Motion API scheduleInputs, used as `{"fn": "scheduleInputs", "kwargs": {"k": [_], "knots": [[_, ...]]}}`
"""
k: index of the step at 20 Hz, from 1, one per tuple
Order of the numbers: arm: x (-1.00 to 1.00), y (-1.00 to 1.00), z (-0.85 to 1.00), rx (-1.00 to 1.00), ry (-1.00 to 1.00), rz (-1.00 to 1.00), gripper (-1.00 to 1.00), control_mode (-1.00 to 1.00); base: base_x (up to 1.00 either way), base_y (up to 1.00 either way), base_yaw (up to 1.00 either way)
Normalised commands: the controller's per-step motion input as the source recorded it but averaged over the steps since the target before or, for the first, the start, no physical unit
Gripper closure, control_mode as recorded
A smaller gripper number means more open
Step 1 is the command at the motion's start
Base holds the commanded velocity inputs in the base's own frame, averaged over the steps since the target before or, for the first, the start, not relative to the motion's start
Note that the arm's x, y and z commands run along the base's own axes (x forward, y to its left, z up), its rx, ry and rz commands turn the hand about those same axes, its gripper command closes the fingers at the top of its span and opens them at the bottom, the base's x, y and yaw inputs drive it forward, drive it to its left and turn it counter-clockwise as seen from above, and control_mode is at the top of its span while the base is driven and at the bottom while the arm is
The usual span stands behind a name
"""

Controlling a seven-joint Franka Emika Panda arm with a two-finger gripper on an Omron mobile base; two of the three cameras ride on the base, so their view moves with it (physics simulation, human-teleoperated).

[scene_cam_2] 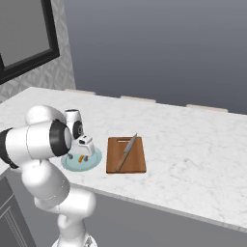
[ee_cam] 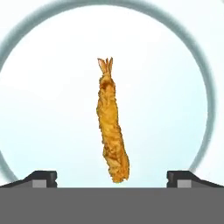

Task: Pick up the knife from the drawer and place it on the cutting board. Then place the meat from the plate to the cutting board.

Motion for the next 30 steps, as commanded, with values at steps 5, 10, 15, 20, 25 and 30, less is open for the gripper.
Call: {"fn": "scheduleInputs", "kwargs": {"k": [5, 10, 15, 20, 25, 30], "knots": [[0.24, 0.00, -0.21, 0.00, 0.00, 0.00, -1.00, -1.00, 0.00, 0.00, 0.00], [0.30, -0.06, -0.14, 0.00, 0.00, 0.00, -1.00, -1.00, 0.00, 0.00, 0.00], [0.02, 0.00, -0.32, 0.00, 0.00, 0.00, 1.00, -1.00, 0.00, 0.00, 0.00], [0.00, 0.00, -0.32, 0.00, 0.00, 0.00, 1.00, -1.00, 0.00, 0.00, 0.00], [0.00, 0.00, -0.17, 0.01, 0.00, 0.00, 1.00, -1.00, 0.00, 0.00, 0.00], [-0.13, -0.04, 0.24, 0.01, -0.07, 0.00, 1.00, -1.00, 0.00, 0.00, 0.00]]}}
